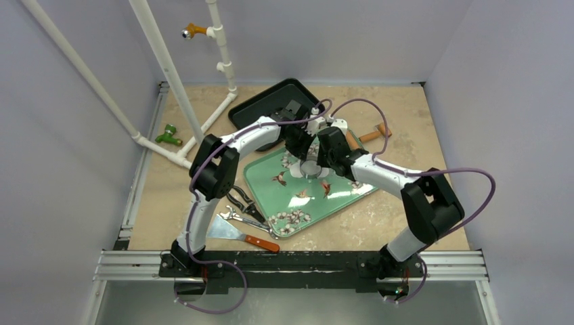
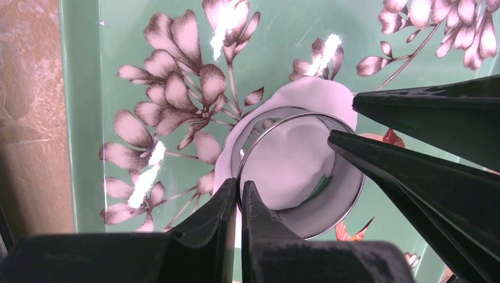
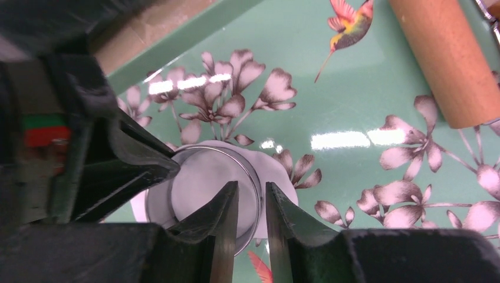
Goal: Roll out the dumpling wrappers from the dough
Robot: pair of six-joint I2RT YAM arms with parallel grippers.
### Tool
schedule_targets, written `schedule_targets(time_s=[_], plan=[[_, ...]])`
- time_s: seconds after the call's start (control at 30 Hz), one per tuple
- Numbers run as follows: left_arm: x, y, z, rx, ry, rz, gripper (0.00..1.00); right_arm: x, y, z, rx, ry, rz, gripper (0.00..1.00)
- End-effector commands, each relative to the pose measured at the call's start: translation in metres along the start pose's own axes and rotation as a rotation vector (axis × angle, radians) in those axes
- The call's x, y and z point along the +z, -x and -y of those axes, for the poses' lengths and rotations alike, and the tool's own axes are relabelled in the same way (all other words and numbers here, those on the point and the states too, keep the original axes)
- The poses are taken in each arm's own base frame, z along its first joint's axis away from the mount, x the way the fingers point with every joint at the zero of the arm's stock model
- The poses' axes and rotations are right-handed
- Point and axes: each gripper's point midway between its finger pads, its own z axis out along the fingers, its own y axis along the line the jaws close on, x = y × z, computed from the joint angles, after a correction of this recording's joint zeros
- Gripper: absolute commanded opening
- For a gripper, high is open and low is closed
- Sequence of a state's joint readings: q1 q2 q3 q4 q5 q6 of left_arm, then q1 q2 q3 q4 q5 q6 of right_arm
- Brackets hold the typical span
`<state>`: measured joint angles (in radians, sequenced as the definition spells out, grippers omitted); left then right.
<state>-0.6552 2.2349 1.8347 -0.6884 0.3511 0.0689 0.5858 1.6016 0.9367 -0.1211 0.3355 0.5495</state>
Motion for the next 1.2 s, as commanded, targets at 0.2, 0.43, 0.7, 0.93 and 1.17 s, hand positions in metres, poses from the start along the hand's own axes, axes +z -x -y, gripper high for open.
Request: schedule_targets(time_s=[0.2, 0.43, 0.7, 0.93, 1.17], plan=[[-0.014, -0.011, 0.013, 0.079, -0.030, -0.062, 0.24, -0.044, 0.033, -0.017, -0.091, 0.153, 0.077, 0.44], [-0.063, 0.015, 0.031, 0.149, -0.049, -0.002, 0.62, -0.089, 0.024, -0.030, -0.187, 0.326, 0.099, 0.69], [-0.162, -0.012, 0.095, 0.370, -0.271, 0.092, 0.65, -0.125, 0.028, -0.037, -0.215, 0.448, 0.149, 0.80], [-0.233, -0.148, 0.143, 0.623, -0.525, 0.027, 0.65, -0.136, 0.027, -0.026, -0.185, 0.431, 0.165, 0.89], [-0.164, -0.278, 0.122, 0.875, -0.316, -0.082, 0.69, -0.141, 0.023, -0.029, -0.158, 0.452, 0.145, 0.97]])
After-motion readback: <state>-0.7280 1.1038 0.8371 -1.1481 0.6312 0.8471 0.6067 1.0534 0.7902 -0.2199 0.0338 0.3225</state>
